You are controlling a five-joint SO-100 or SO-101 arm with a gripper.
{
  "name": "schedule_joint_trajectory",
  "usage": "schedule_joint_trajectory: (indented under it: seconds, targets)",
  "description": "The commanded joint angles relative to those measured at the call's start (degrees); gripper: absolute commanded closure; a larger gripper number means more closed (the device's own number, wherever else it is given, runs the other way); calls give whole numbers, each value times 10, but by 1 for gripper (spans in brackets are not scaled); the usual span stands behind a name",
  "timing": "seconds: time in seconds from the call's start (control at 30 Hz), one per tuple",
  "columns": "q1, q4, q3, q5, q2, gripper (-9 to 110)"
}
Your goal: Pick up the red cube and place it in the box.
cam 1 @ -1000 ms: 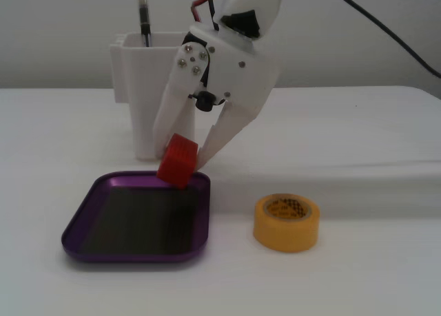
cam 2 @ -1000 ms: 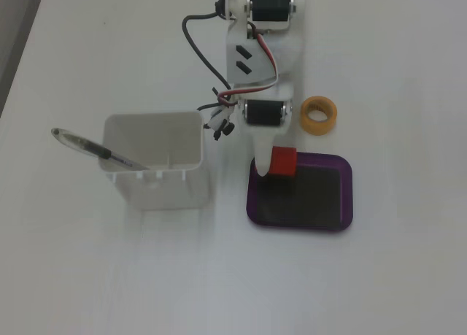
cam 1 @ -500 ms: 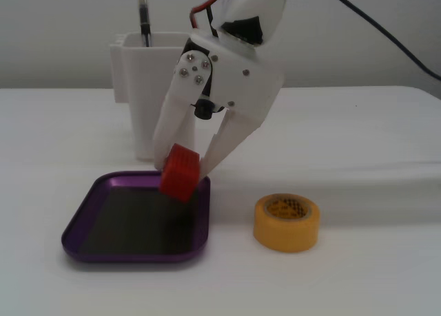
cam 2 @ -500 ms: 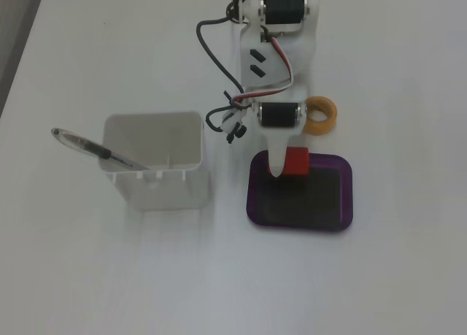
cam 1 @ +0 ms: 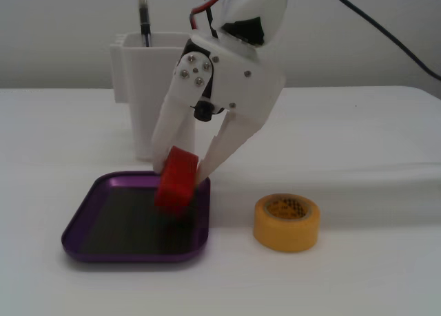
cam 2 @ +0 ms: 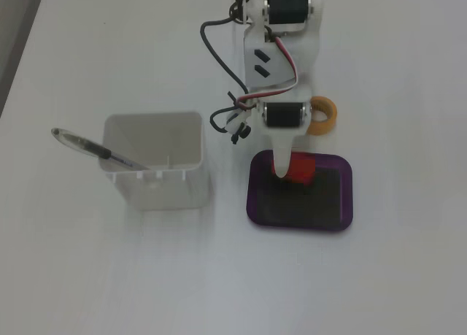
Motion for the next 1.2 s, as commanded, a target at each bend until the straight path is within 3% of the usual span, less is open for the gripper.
schedule_joint_trajectory:
  seconds: [0.0,0.2,0.3,0.67,0.83,1.17]
  targets:
    - [0,1,-32,2,6,87]
    - [-2,5,-32,0,16,87]
    - [-2,62,-54,1,48,87]
    - [-10,246,-62,1,359,86]
    - [-11,287,39,1,524,86]
    - [-3,229,407,1,828,86]
